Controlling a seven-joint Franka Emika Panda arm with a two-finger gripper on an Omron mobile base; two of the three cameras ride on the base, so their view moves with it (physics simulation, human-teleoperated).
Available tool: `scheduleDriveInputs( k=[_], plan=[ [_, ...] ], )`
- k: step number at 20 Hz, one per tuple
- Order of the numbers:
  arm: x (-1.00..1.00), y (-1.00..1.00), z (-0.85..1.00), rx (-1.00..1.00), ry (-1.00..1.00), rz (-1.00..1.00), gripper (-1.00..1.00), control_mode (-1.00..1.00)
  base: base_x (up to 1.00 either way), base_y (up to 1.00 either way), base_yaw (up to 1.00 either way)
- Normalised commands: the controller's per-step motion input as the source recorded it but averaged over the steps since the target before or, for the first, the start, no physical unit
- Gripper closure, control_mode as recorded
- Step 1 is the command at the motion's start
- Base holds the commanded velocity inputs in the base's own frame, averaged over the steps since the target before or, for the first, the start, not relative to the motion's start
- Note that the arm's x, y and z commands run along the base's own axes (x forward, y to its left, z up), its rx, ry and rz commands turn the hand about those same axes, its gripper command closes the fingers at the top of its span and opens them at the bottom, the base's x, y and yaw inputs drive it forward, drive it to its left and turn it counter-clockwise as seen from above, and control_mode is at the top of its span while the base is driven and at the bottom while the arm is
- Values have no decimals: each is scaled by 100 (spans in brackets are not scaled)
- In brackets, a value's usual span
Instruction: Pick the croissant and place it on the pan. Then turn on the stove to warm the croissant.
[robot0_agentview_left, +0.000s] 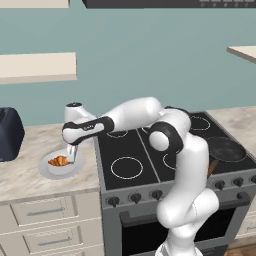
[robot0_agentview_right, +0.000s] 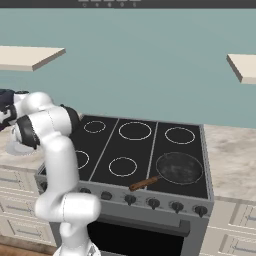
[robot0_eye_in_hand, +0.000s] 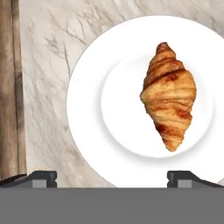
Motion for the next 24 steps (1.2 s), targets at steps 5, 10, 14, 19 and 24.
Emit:
scheduleDriveInputs(
  k=[5, 10, 14, 19, 24],
  plan=[
    [18, 21, -13, 0, 0, 1, -100, -100, 0, 0, 0],
    [18, 19, -12, 0, -2, 0, -100, -100, 0, 0, 0],
    [22, 9, -13, 0, -2, 0, -100, -100, 0, 0, 0],
    [22, 7, -14, 0, -2, 0, -100, -100, 0, 0, 0],
    [14, 12, -12, 0, -2, 0, -100, -100, 0, 0, 0]
  ],
)
